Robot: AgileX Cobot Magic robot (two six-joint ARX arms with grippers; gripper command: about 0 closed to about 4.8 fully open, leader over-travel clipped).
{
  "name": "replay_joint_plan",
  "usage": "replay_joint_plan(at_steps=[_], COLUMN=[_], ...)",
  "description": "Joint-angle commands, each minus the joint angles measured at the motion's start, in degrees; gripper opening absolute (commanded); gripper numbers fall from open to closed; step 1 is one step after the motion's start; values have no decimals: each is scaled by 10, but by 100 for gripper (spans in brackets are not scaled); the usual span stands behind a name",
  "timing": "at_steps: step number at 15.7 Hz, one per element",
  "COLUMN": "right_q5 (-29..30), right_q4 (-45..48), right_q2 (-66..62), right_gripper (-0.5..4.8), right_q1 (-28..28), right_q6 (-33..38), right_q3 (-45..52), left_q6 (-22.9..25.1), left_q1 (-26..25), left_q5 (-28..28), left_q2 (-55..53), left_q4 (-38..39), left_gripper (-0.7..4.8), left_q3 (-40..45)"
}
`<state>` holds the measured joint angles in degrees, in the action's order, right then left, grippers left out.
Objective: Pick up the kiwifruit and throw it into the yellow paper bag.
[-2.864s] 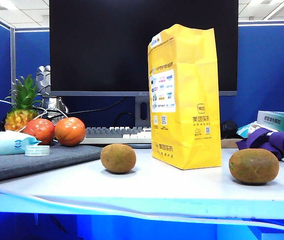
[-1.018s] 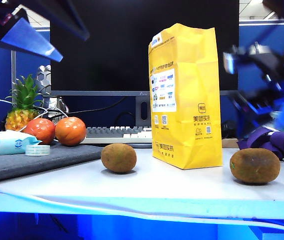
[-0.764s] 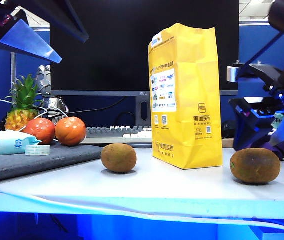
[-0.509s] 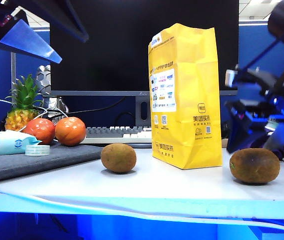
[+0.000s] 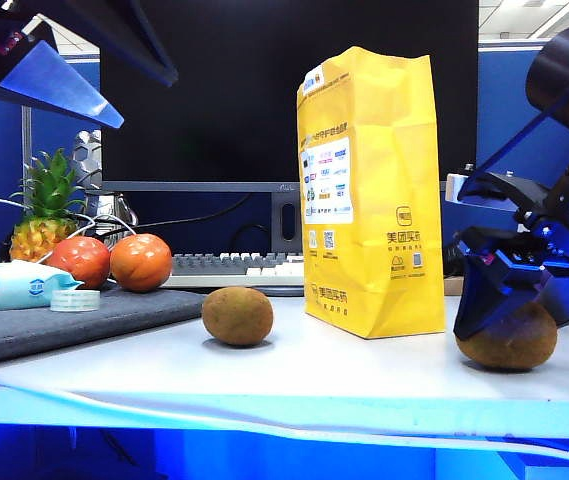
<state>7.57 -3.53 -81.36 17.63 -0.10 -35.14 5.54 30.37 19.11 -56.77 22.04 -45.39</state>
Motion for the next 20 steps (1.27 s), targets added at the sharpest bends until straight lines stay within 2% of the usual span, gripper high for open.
replay_joint_plan(at_steps=[1,5,6,8,10,11,14,16,17,20], right_q5=[3,53,83,132,163,166,166,169,169,168], right_q4=[-5,-99,-108,-94,-16,63,104,103,102,96], right_q2=[19,120,181,266,334,360,316,209,151,-2], right_gripper=[11,11,10,7,-1,-1,-1,-1,-1,-1], right_q1=[1,2,5,5,5,5,2,1,1,-1], right_q6=[-1,1,1,4,7,21,-6,-51,-58,-61], right_q3=[-21,-71,-74,-74,-74,-80,-143,-236,-286,-414], left_q6=[-2,0,0,1,7,21,19,10,-7,-14], left_q1=[0,0,0,0,0,0,0,0,0,0], left_q5=[-8,-106,-143,-161,-137,-81,20,22,22,22], left_q2=[1,25,37,50,51,51,44,41,38,37], left_q4=[-29,-96,-125,-168,-219,-244,-286,-282,-277,-268], left_gripper=[479,479,479,479,479,479,479,479,479,479], left_q3=[-3,-14,-19,-19,-19,-19,-18,-17,-17,-17])
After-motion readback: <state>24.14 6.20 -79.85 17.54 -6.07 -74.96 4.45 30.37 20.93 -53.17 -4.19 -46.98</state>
